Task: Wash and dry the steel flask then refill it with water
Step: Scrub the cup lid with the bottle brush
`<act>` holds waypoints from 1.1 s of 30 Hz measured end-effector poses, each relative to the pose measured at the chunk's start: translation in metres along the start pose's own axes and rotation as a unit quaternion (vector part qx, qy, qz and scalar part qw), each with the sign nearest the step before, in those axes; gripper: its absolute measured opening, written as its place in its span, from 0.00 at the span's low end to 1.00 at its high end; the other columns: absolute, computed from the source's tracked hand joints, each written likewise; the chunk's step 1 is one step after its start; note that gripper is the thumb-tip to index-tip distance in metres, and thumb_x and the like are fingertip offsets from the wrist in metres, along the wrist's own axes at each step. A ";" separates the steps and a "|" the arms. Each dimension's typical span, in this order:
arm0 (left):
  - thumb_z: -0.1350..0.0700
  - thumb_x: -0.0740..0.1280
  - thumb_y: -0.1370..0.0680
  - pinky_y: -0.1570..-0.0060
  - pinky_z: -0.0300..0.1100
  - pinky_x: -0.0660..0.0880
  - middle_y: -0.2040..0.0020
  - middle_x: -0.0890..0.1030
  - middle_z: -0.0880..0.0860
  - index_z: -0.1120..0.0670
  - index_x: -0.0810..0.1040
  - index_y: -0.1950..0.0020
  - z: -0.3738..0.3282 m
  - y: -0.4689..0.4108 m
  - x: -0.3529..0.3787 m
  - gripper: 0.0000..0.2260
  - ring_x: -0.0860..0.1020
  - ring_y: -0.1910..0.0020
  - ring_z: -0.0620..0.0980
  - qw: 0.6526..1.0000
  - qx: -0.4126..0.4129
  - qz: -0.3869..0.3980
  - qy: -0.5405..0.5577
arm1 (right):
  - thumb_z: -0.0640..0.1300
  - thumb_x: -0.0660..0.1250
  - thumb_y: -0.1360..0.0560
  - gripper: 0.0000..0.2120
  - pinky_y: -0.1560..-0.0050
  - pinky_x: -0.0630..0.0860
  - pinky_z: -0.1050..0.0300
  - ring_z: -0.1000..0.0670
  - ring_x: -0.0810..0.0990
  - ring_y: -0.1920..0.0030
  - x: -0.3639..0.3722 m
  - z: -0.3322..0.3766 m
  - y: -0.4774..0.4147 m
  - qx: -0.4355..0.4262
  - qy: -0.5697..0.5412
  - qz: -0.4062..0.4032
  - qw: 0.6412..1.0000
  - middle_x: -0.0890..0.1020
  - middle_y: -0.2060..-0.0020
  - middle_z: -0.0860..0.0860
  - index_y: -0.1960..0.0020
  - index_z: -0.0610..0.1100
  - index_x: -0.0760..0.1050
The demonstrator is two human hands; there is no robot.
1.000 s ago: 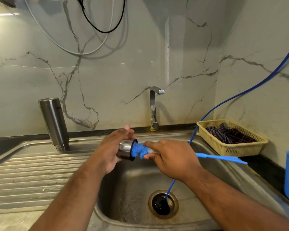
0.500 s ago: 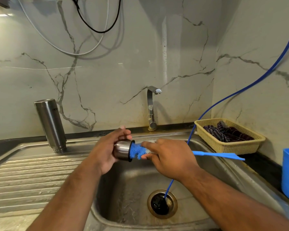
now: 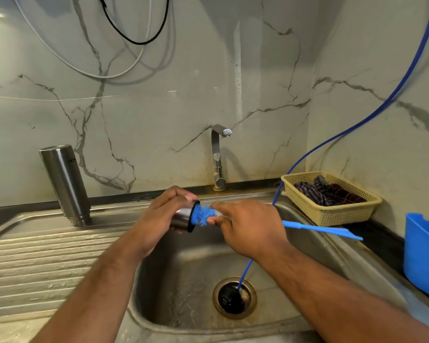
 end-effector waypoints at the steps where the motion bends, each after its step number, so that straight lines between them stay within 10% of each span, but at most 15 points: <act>1: 0.46 0.61 0.17 0.45 0.55 0.77 0.45 0.82 0.51 0.51 0.82 0.47 -0.002 0.000 0.000 0.13 0.80 0.44 0.61 1.000 0.005 -0.011 0.012 | 0.66 0.54 0.18 0.22 0.59 0.71 0.55 0.52 0.77 0.57 0.001 0.000 0.001 -0.016 0.003 -0.011 1.000 0.81 0.56 0.55 0.29 0.59 0.72; 6: 0.38 0.63 0.21 0.50 0.54 0.80 0.44 0.84 0.58 0.51 0.81 0.42 0.002 -0.001 -0.009 0.20 0.82 0.46 0.60 0.984 -0.085 -0.082 0.132 | 0.61 0.68 0.23 0.21 0.62 0.67 0.56 0.50 0.78 0.63 0.005 0.002 -0.001 -0.126 0.080 -0.106 0.983 0.80 0.62 0.53 0.33 0.55 0.78; 11: 0.33 0.59 0.20 0.71 0.40 0.68 0.57 0.82 0.57 0.52 0.80 0.41 0.010 0.001 -0.002 0.25 0.74 0.68 0.47 0.990 -0.142 0.002 0.005 | 0.61 0.67 0.21 0.21 0.58 0.70 0.53 0.49 0.80 0.58 0.004 -0.002 -0.004 -0.079 0.061 -0.094 0.991 0.81 0.58 0.51 0.30 0.58 0.75; 15: 0.49 0.61 0.16 0.63 0.44 0.74 0.44 0.79 0.55 0.45 0.76 0.38 0.000 -0.003 0.002 0.08 0.78 0.55 0.52 0.998 -0.052 -0.014 -0.044 | 0.65 0.56 0.18 0.25 0.53 0.73 0.54 0.52 0.77 0.52 0.000 -0.011 -0.005 -0.008 0.005 -0.014 1.000 0.81 0.49 0.54 0.23 0.61 0.65; 19: 0.46 0.62 0.17 0.45 0.54 0.79 0.40 0.81 0.55 0.51 0.82 0.45 -0.005 -0.001 0.001 0.13 0.80 0.42 0.57 0.999 -0.015 -0.031 0.041 | 0.65 0.57 0.19 0.24 0.57 0.70 0.54 0.52 0.77 0.54 0.004 -0.010 -0.004 -0.032 0.007 -0.017 0.999 0.81 0.53 0.55 0.24 0.61 0.67; 23: 0.44 0.64 0.19 0.46 0.53 0.80 0.45 0.85 0.56 0.54 0.82 0.44 -0.005 -0.002 -0.007 0.16 0.82 0.42 0.59 0.980 -0.049 -0.099 0.167 | 0.64 0.63 0.21 0.23 0.57 0.64 0.54 0.53 0.73 0.60 0.008 -0.009 -0.006 -0.095 0.052 -0.047 0.993 0.75 0.61 0.57 0.27 0.60 0.71; 28: 0.24 0.52 0.26 0.61 0.43 0.74 0.50 0.86 0.58 0.50 0.82 0.43 0.019 0.005 -0.006 0.35 0.81 0.56 0.53 0.979 -0.203 -0.025 -0.005 | 0.58 0.73 0.27 0.25 0.53 0.73 0.50 0.50 0.79 0.55 0.011 -0.011 -0.004 -0.133 0.083 -0.101 0.982 0.82 0.54 0.53 0.31 0.60 0.75; 33: 0.42 0.62 0.18 0.60 0.43 0.72 0.45 0.81 0.57 0.46 0.79 0.41 0.010 -0.002 -0.002 0.12 0.78 0.54 0.52 0.993 -0.108 -0.022 -0.028 | 0.65 0.55 0.18 0.26 0.39 0.67 0.48 0.52 0.76 0.47 0.014 -0.018 -0.005 -0.035 0.039 0.000 0.999 0.79 0.48 0.56 0.21 0.63 0.59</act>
Point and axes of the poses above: each hand's wrist, its own y-axis away from the middle knuckle, its own x-axis out of the palm, z = x × y, the point moved 2 cm from there along -y, towards the middle knuckle
